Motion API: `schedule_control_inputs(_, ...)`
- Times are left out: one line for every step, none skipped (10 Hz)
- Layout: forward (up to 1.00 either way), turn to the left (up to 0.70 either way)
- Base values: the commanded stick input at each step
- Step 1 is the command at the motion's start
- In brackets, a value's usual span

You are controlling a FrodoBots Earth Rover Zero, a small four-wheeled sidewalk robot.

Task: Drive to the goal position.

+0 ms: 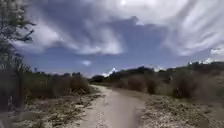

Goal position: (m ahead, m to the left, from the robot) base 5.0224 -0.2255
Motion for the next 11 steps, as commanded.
schedule_control_inputs(0.85, 0.34)
schedule_control_inputs(0.85, 0.06)
schedule_control_inputs(0.85, 0.00)
schedule_control_inputs(0.85, 0.00)
schedule_control_inputs(0.85, 0.00)
schedule_control_inputs(0.85, 0.00)
schedule_control_inputs(0.85, 0.00)
schedule_control_inputs(0.85, 0.00)
schedule_control_inputs(0.85, 0.00)
schedule_control_inputs(0.85, 0.00)
schedule_control_inputs(0.85, 0.00)
